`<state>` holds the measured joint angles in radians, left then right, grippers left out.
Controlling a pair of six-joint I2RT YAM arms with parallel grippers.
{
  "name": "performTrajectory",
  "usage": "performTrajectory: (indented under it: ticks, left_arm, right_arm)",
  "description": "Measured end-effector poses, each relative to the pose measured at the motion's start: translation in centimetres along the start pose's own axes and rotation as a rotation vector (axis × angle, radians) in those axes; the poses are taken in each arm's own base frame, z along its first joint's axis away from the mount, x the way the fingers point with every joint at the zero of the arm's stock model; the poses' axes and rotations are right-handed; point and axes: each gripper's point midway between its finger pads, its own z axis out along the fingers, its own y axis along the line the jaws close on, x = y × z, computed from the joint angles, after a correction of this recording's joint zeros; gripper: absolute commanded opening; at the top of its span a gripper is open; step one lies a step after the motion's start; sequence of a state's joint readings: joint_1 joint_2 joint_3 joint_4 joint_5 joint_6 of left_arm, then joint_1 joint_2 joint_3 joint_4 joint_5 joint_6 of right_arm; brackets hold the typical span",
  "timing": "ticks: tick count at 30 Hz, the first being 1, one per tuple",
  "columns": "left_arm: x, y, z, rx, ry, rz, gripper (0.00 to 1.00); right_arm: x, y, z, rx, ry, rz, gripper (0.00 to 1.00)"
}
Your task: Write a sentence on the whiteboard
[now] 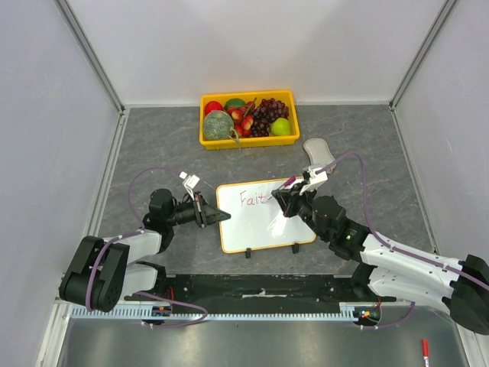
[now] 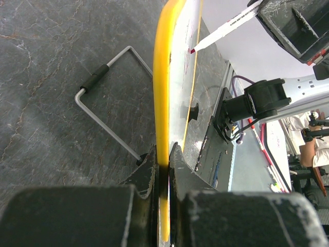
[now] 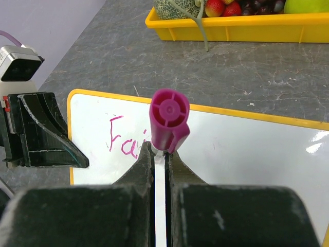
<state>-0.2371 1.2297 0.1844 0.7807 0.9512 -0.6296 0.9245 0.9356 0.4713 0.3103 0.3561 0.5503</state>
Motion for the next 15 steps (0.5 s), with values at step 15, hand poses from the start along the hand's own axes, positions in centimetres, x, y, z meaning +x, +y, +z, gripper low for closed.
performTrajectory:
  ticks: [15]
  left_arm:
    - [0.0,0.0,0.0,0.0,0.0,0.0,0.02]
  right_arm:
    - [-0.17,-0.29,-0.2,0.015,0.0,-0.007,0.0]
